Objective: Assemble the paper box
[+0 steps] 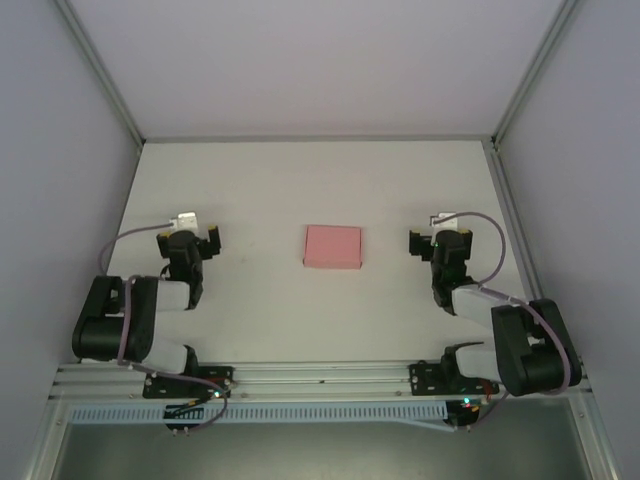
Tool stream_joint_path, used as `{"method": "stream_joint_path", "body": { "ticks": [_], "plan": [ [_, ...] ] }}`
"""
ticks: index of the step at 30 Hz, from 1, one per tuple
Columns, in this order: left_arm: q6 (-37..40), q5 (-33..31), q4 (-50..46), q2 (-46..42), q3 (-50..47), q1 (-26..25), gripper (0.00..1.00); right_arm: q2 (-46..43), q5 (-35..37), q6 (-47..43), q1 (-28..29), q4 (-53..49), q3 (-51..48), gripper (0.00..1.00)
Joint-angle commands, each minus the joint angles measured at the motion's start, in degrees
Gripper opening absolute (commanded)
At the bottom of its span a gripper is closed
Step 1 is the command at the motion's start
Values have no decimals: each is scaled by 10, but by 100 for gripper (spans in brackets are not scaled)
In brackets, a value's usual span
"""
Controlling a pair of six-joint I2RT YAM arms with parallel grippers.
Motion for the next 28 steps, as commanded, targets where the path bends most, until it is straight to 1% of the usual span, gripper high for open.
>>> {"method": "stream_joint_path", "body": {
  "ticks": [1,2,3,4,5,6,7,8,9,10,11,12,13,14,15,17,18,20,24,28],
  "plan": [
    [13,40,173,27,-24,24,100,-22,-41,-1,-16,41,16,100],
    [23,42,218,44,-34,24,100,-18,-54,6,-23,33,10,100],
    [16,51,205,33,-37,25,100,-6,-66,16,-31,72,-12,100],
    [13,58,198,31,-36,30,100,14,-70,20,-34,168,-44,100],
    [18,58,208,38,-34,30,100,34,-74,-7,-34,263,-76,100],
    [16,59,198,35,-31,30,100,56,-64,4,-38,308,-87,100],
    [16,58,194,35,-30,30,100,84,-52,22,-48,317,-86,100],
    [17,55,196,37,-28,29,100,145,-60,36,-64,365,-84,100],
    [16,56,191,36,-28,29,100,210,-59,47,-72,454,-75,100],
    [17,56,194,37,-28,29,100,232,-93,57,-84,472,-60,100],
    [17,56,194,37,-28,29,100,183,-125,67,-102,334,-29,100],
    [17,56,192,37,-27,28,100,138,-115,83,-113,141,29,100],
    [18,55,196,38,-28,28,100,154,-101,71,-103,150,39,100],
    [18,55,191,37,-27,28,100,183,-98,54,-91,262,6,100],
    [18,54,193,37,-28,28,100,187,-98,57,-90,288,-2,100],
    [18,54,193,37,-27,27,100,150,-92,59,-90,166,27,100],
    [19,54,192,37,-26,28,100,158,-104,53,-90,176,30,100],
    [19,53,192,37,-27,27,100,167,-104,52,-90,227,11,100],
    [23,50,187,38,-24,23,100,161,-112,50,-90,196,21,100],
    [23,50,188,39,-24,23,100,163,-110,50,-91,202,20,100]
  ]
}}
